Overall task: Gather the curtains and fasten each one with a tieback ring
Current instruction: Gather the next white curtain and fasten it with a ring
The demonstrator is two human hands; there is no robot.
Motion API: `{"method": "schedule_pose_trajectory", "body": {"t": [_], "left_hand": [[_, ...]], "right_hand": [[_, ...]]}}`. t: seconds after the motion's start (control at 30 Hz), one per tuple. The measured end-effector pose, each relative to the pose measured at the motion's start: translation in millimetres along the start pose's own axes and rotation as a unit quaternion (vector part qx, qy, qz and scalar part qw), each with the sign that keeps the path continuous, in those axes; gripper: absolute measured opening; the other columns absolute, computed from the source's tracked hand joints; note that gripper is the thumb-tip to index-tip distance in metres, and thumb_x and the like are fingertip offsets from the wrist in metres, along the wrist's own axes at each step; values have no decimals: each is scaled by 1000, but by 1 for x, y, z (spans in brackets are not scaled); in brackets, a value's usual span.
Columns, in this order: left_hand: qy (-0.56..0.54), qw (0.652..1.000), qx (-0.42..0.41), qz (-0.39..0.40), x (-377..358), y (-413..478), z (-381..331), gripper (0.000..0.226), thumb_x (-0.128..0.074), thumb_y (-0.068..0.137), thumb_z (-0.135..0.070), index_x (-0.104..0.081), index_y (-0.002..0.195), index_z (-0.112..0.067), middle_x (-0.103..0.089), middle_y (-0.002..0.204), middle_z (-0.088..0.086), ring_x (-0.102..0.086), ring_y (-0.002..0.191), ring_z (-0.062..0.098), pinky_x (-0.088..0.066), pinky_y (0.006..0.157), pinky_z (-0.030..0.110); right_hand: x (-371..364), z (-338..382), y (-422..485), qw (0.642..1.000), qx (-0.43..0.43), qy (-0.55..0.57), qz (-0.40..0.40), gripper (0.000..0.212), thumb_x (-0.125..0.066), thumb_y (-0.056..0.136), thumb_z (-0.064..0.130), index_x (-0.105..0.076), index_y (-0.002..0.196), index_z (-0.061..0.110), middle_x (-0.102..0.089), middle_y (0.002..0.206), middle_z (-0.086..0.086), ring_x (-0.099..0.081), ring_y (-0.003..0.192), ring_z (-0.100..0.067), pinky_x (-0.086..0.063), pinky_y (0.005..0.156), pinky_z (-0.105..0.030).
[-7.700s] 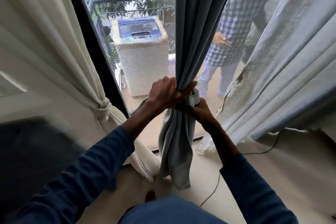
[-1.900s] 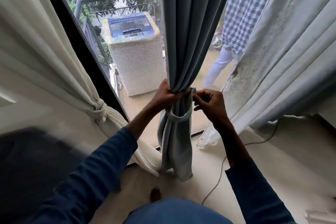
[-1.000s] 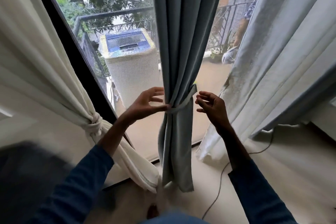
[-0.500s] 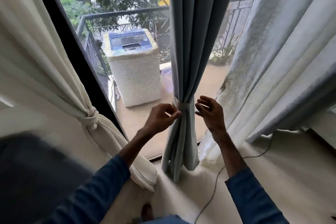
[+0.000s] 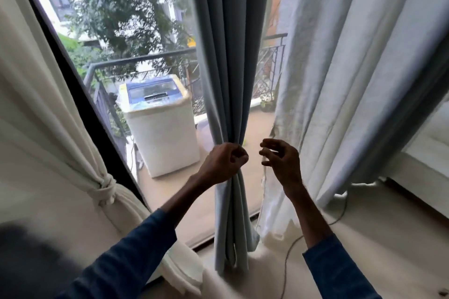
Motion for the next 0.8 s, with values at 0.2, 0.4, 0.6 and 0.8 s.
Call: {"method": "schedule_pose_trajectory", "body": {"t": [0.2, 0.4, 0.6, 0.8], "left_hand": [[-21, 996, -86, -10, 15, 32, -55, 10, -66, 92, -37, -66, 100, -32, -68, 91, -24, -68, 77, -4, -59, 70, 25], [-53, 990, -112, -61, 19, 69, -122, 13, -68, 86, -30, -68, 99, -32, -70, 101, -19, -67, 74, -4, -60, 73, 30], [-30, 983, -136, -116, 42, 104, -188, 19, -68, 85, -31, -67, 104, -27, -70, 105, -16, -69, 76, 3, -60, 75, 39], [29, 958, -143, -247, 78, 158, -273, 31, -72, 85, -34, -61, 113, -24, -66, 113, -16, -67, 82, 6, -58, 78, 38]], "right_hand": [[38, 71, 2, 994, 72, -80, -15, 25, -67, 91, 1, -71, 115, 8, -77, 102, -4, -76, 87, -22, -63, 67, -41], [94, 146, 12, 975, 160, -143, -47, 20, -64, 92, 1, -72, 108, 10, -77, 100, 0, -76, 82, -19, -61, 58, -34], [136, 212, 36, 957, 234, -161, -53, 19, -62, 91, 5, -73, 104, 14, -77, 97, 6, -75, 78, -13, -61, 54, -31], [184, 276, 79, 936, 306, -168, -38, 19, -62, 90, 5, -73, 101, 17, -76, 96, 11, -75, 78, -13, -63, 57, -38]]}}
Point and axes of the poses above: each hand's wrist, its own y-axis towards the middle knuckle, its own x-axis out of the back of the hand, z = x × y, the point moved 4 cm from there along y, towards the middle knuckle
